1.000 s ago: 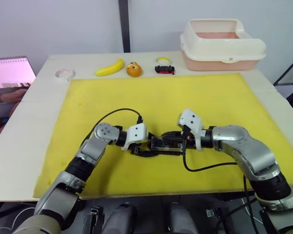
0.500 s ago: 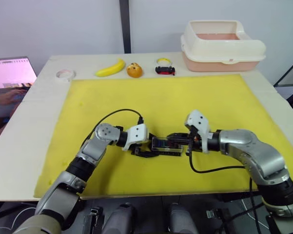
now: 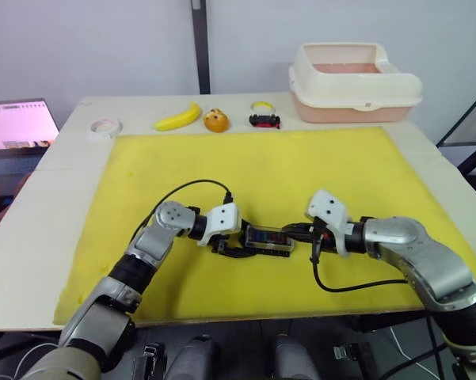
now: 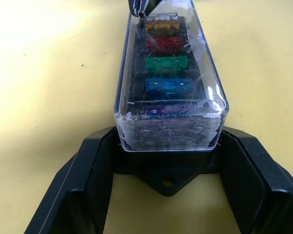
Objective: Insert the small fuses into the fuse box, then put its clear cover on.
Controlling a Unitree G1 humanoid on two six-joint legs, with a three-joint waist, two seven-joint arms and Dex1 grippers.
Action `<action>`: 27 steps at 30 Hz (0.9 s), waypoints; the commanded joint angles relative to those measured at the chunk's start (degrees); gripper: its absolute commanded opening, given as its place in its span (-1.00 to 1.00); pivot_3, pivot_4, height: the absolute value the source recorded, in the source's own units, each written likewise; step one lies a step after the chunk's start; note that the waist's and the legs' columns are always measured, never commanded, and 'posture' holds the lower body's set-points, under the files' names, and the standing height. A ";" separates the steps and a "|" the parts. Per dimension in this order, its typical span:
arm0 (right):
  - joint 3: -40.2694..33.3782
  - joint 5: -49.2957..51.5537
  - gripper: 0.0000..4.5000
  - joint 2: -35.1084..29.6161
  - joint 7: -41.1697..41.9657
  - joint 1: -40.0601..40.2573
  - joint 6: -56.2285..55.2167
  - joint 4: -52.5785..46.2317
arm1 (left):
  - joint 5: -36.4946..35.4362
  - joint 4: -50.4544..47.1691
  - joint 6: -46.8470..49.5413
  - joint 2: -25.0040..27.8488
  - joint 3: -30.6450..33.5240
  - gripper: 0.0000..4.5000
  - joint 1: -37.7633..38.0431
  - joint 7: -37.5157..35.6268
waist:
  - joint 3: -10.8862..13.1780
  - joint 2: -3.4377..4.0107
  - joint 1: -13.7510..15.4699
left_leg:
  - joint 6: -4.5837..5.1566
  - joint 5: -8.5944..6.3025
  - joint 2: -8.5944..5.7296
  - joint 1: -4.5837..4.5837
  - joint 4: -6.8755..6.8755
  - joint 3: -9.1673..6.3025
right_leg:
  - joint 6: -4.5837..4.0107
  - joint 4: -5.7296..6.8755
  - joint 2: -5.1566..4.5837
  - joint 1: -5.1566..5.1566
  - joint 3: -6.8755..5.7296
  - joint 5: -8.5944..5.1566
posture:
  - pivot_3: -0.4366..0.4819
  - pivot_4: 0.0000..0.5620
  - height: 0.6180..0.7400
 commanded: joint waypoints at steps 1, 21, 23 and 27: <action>-3.33 1.74 -0.98 -0.20 0.72 2.18 -0.39 -0.41 | 0.45 -0.82 -1.55 0.03 -0.01 0.14 -0.08 0.07 | 0.07 0.08 0.02 | 0.00 0.00 0.00 -0.03 0.00 0.00 | 0.00 -0.01 0.00 -0.02 0.00 0.00 | -0.05 -0.47 1.00; -52.11 20.48 0.94 -27.33 31.77 17.11 9.58 -6.54 | -21.00 -26.97 28.24 28.80 18.26 0.98 8.19 -14.82 | 1.72 0.59 -1.67 | 0.02 0.00 0.24 -0.79 -0.04 0.26 | -0.02 0.18 0.08 -1.01 0.08 0.03 | -0.05 -0.47 1.00; -54.78 19.36 0.94 -27.51 33.49 18.19 9.19 -4.72 | -25.85 -28.91 31.23 35.14 22.58 0.98 7.77 -18.67 | 1.88 0.65 -1.27 | -0.03 0.02 0.28 -1.11 0.07 0.27 | -0.04 0.39 0.12 -1.36 0.06 0.03 | -0.05 -0.47 1.00; -57.07 17.31 0.94 -26.74 34.75 20.21 7.47 -3.12 | -29.89 -28.20 34.91 42.72 28.28 0.98 5.83 -20.97 | 1.99 0.96 0.21 | -0.07 0.05 0.05 -1.25 0.15 0.25 | -0.05 0.19 -0.07 -1.27 0.04 0.05 | -0.05 -0.47 1.00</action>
